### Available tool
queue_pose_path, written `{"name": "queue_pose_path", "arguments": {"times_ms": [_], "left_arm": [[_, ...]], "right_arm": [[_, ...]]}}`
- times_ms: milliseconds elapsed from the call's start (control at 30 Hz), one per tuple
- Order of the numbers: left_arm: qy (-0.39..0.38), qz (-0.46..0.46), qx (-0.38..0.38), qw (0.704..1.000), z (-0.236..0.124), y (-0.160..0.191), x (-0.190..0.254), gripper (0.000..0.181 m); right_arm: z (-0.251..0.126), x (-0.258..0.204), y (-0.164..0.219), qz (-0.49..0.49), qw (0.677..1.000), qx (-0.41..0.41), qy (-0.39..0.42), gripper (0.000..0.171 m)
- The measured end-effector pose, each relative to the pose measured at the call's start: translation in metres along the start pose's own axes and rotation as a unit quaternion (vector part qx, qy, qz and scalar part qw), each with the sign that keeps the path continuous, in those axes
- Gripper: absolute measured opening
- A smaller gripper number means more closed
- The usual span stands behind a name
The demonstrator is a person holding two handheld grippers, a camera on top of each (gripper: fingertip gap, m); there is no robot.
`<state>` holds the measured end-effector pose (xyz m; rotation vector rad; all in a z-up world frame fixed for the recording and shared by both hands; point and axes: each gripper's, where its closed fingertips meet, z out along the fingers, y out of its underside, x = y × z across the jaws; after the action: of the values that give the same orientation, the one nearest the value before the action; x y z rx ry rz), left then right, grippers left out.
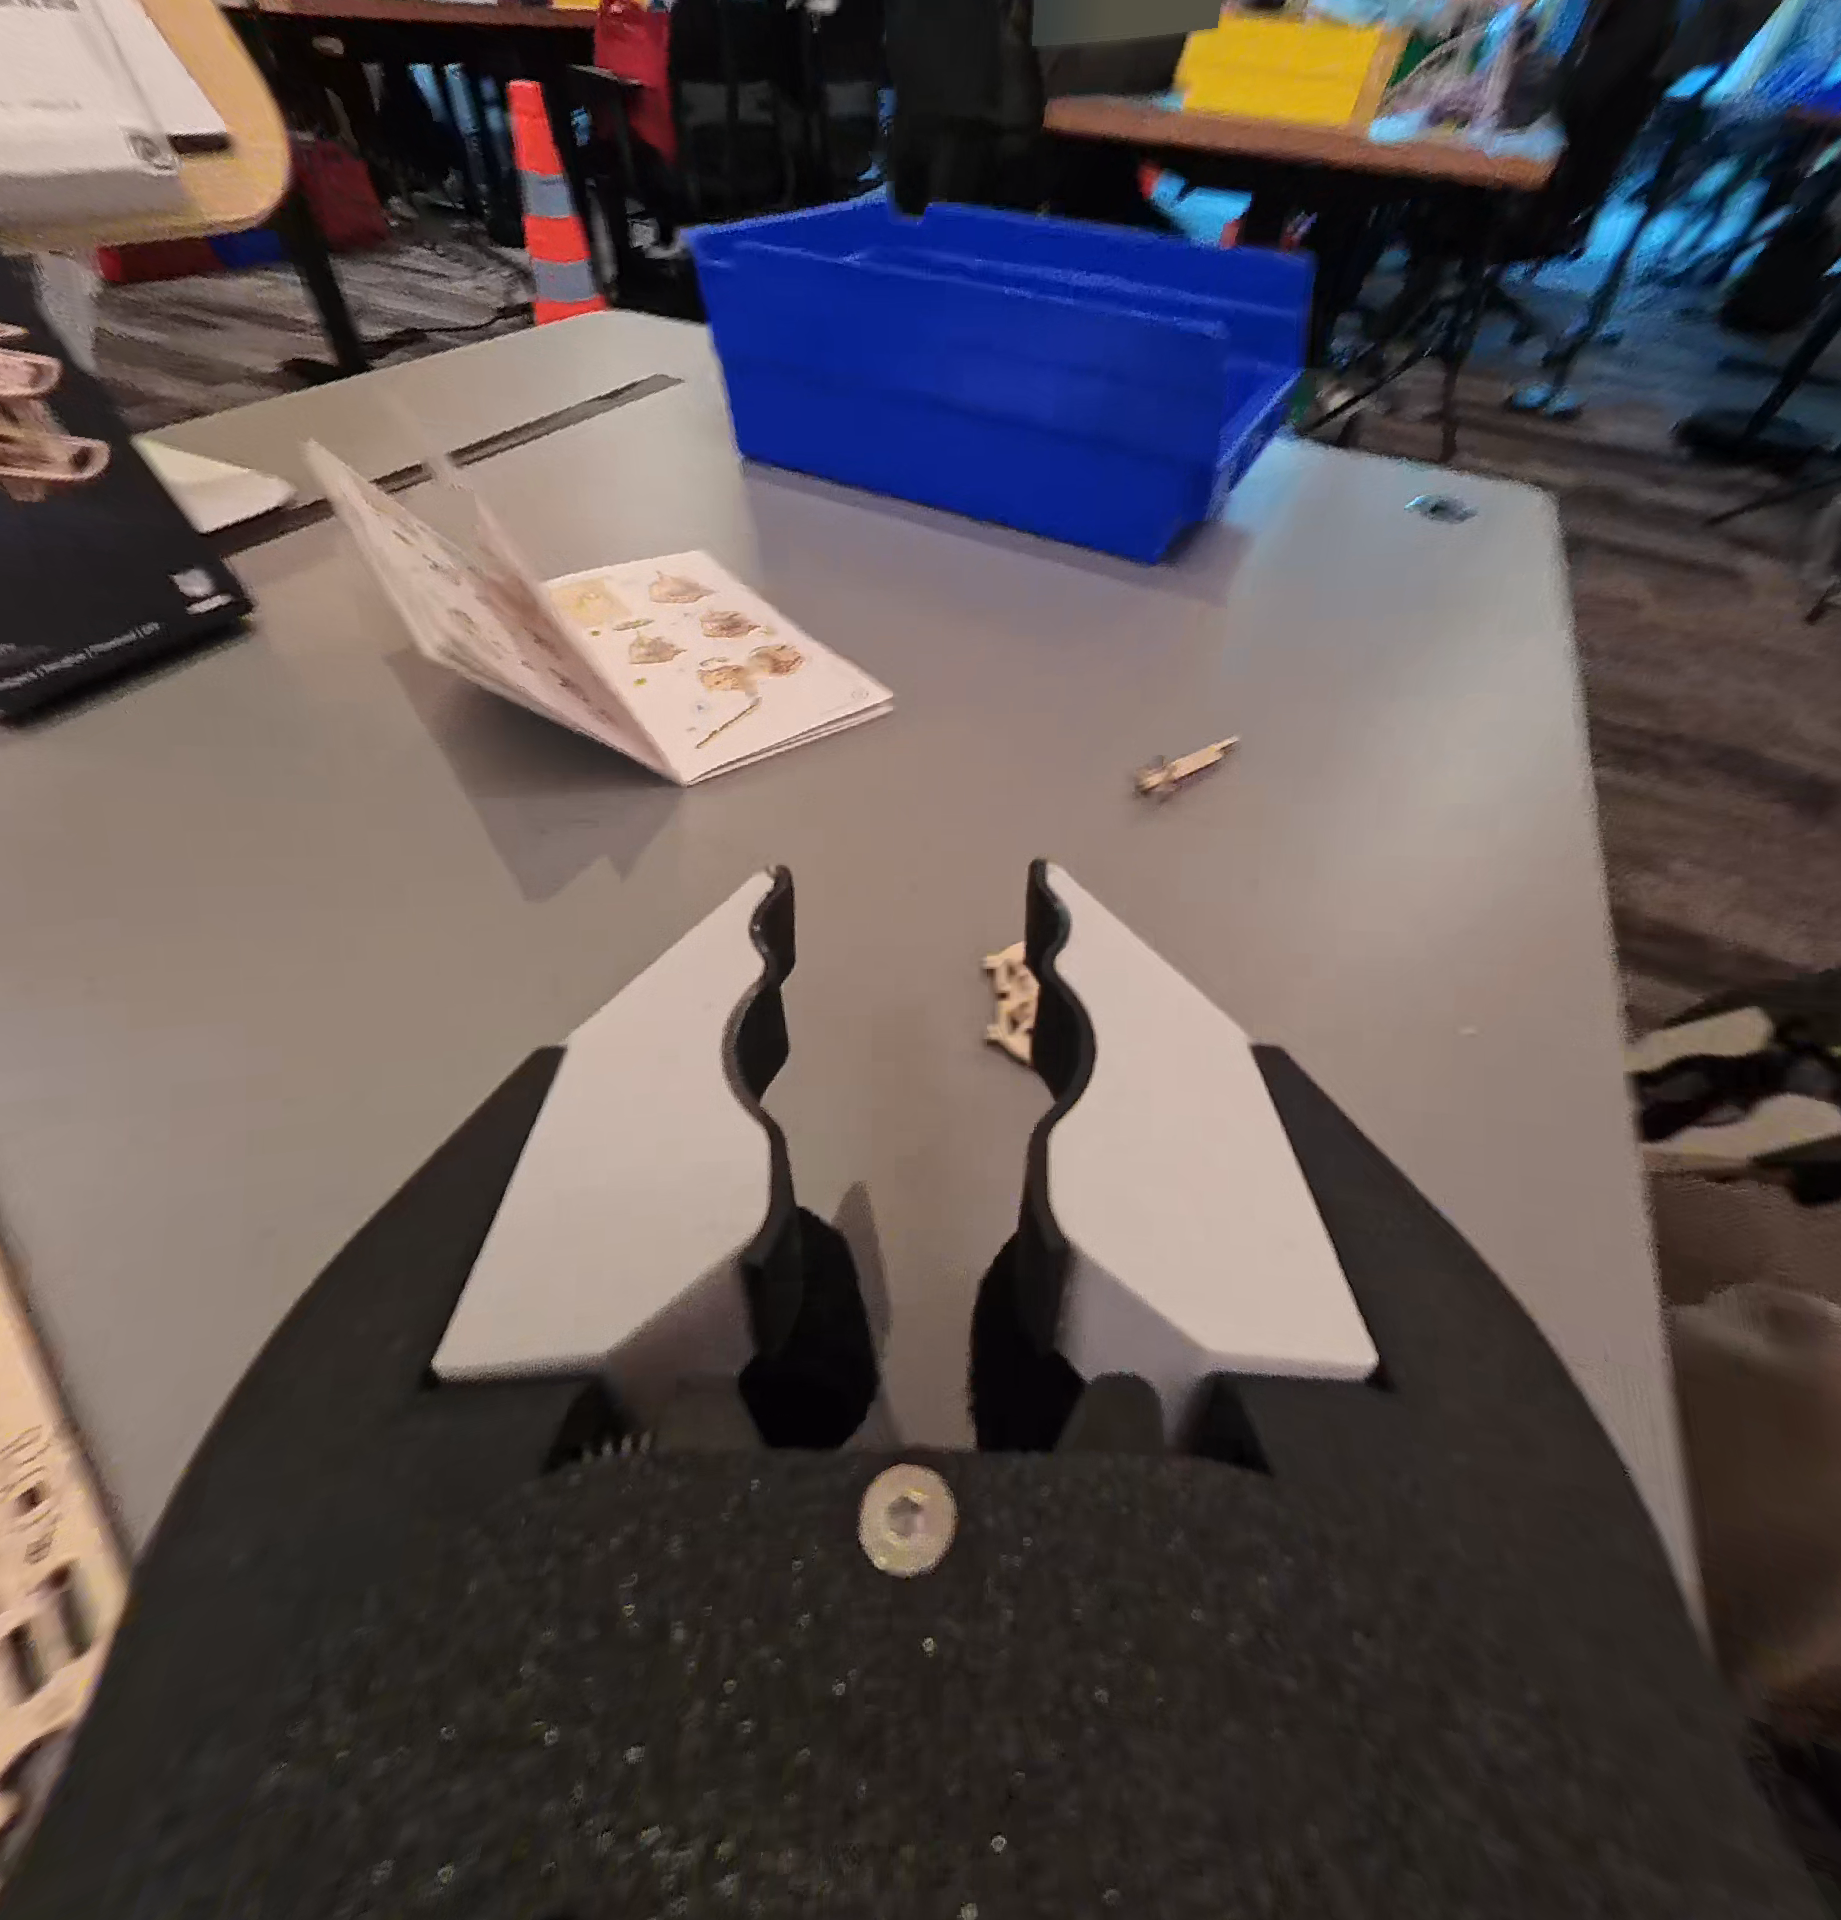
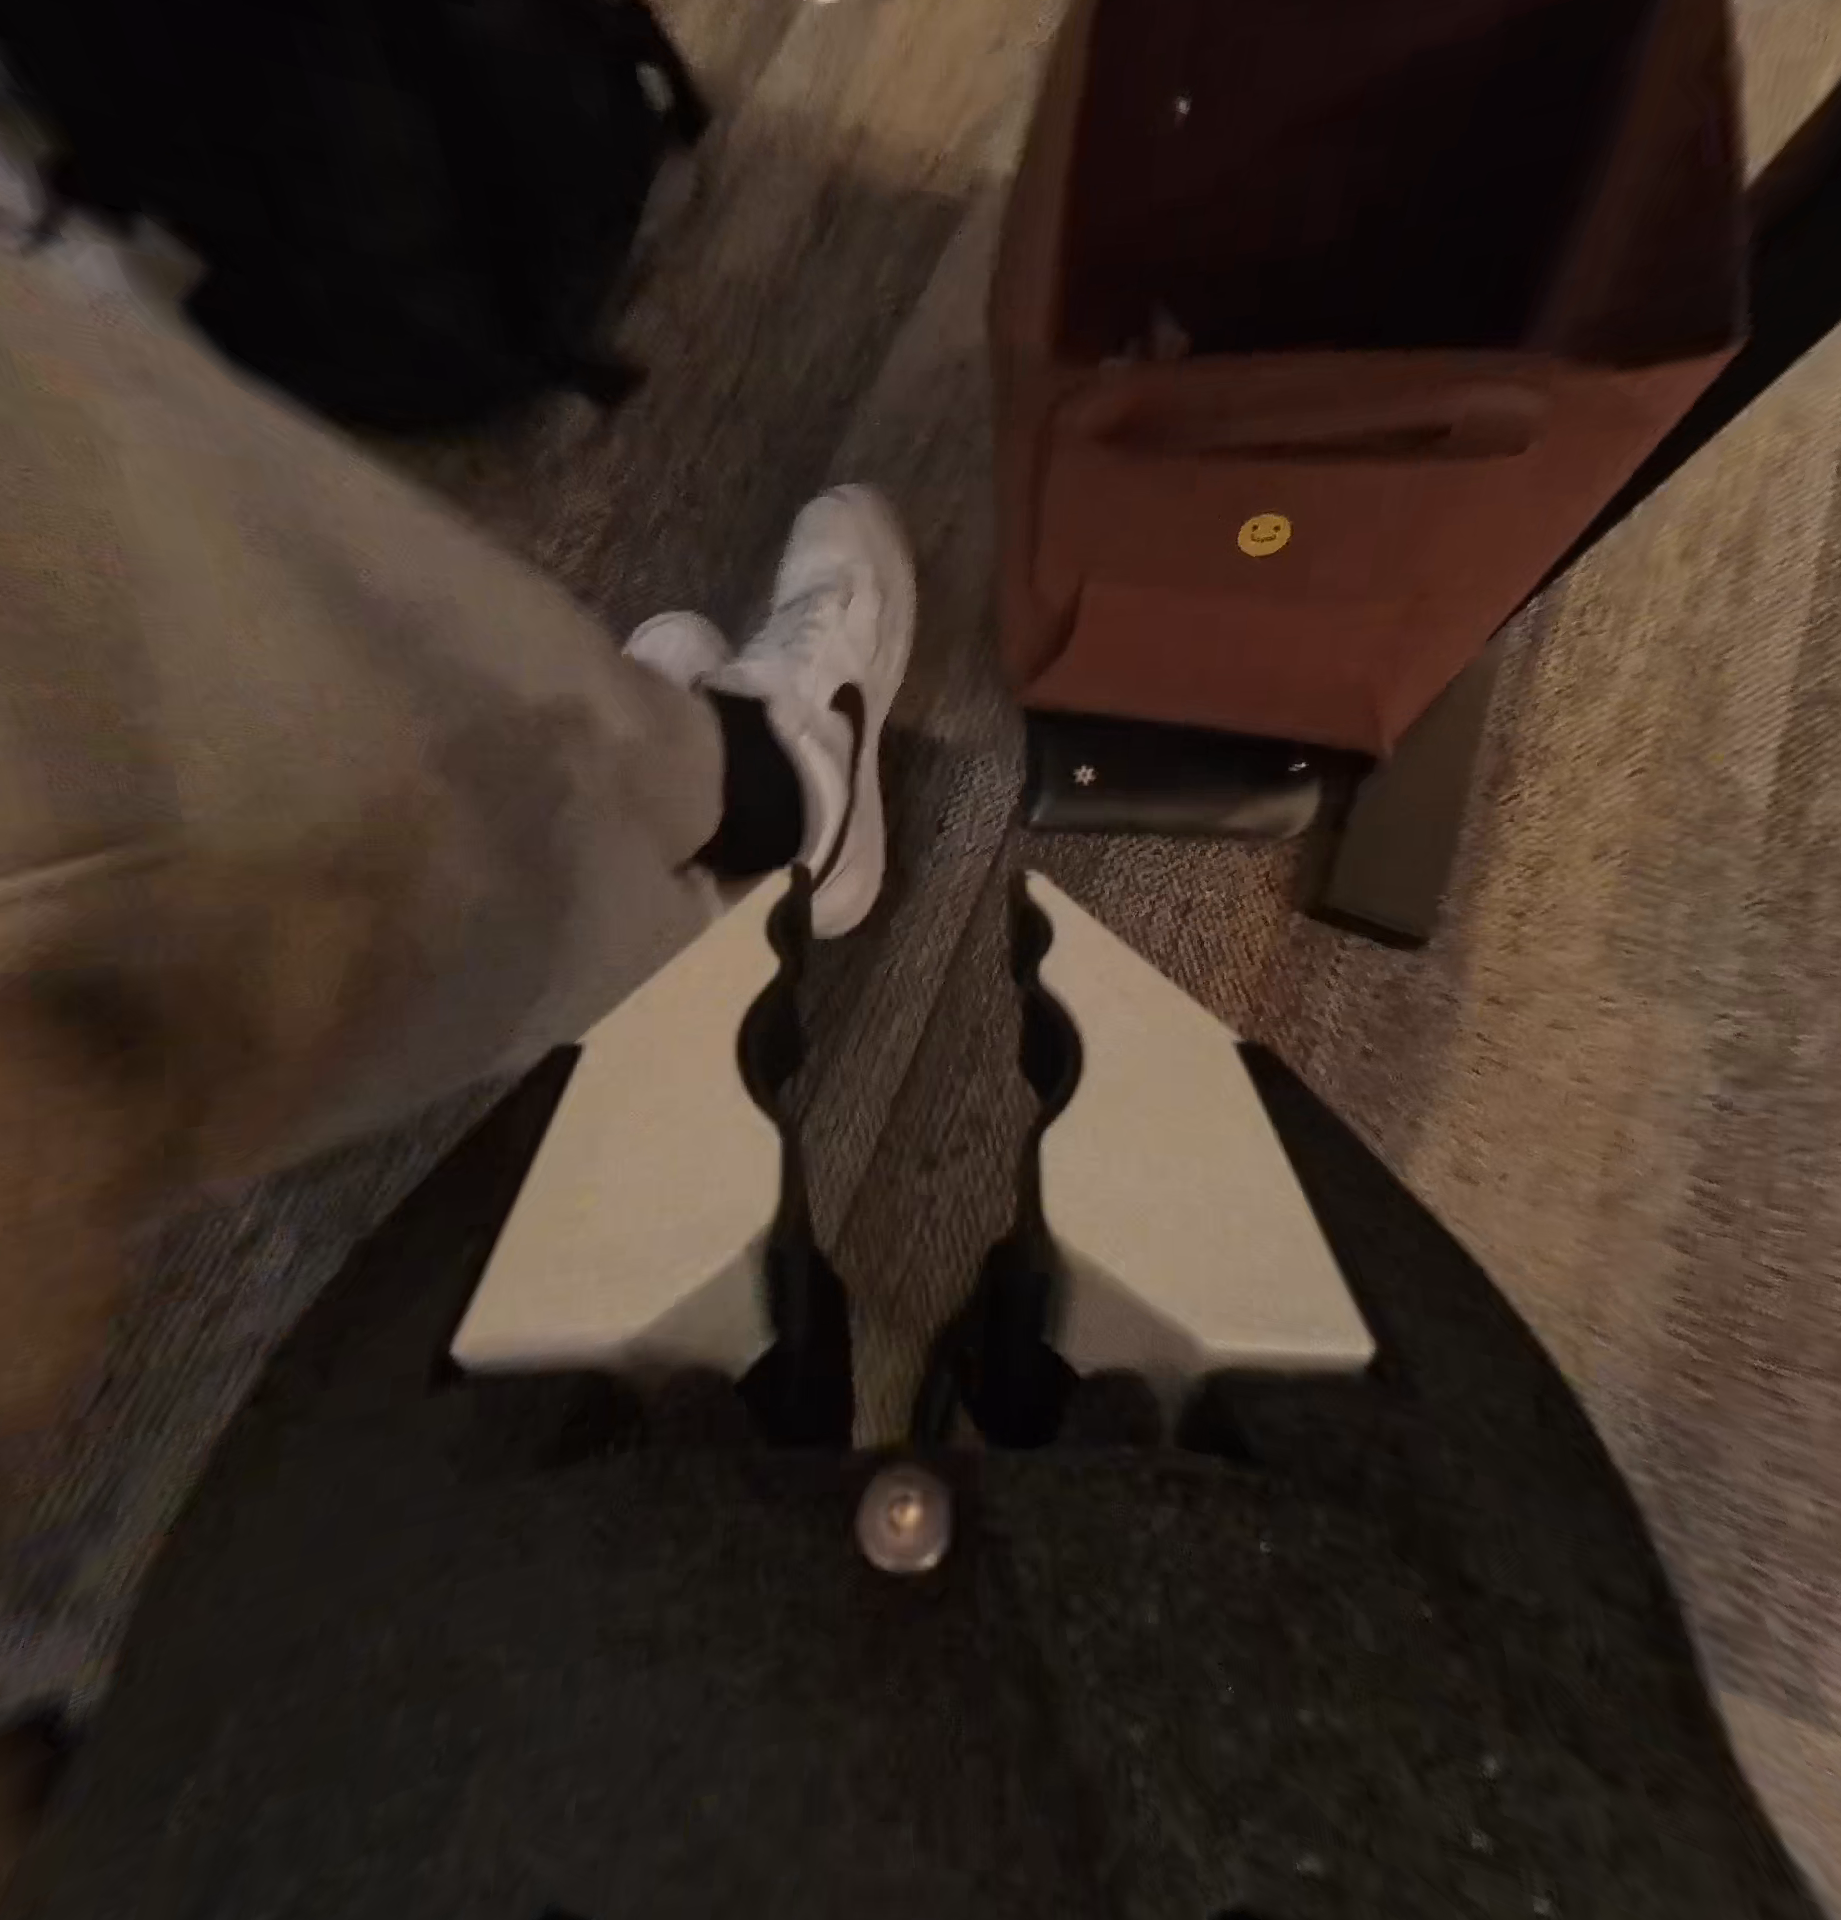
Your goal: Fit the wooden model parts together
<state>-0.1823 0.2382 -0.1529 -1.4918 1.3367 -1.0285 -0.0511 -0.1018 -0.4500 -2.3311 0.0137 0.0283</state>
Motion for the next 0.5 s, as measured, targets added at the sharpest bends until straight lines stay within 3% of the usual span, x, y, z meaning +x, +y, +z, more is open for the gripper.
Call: {"name": "queue_pose_path", "arguments": {"times_ms": [167, 233, 333, 500], "left_arm": [[-0.163, 0.003, -0.033, 0.986, -0.014, 0.012, -0.052, 0.037], [-0.175, -0.026, -0.024, 0.984, -0.019, 0.011, -0.062, 0.037], [-0.155, -0.045, -0.038, 0.986, -0.014, 0.016, -0.062, 0.037], [-0.145, -0.007, -0.083, 0.986, -0.002, 0.026, -0.055, 0.041]], "right_arm": [[0.206, 0.049, 0.067, 0.091, 0.991, -0.082, 0.049, 0.041], [0.27, 0.066, 0.1, 0.108, 0.984, -0.125, 0.074, 0.04], [0.338, 0.088, 0.137, 0.157, 0.968, -0.158, 0.114, 0.037], [0.396, 0.103, 0.141, 0.204, 0.963, -0.119, 0.128, 0.034]]}}
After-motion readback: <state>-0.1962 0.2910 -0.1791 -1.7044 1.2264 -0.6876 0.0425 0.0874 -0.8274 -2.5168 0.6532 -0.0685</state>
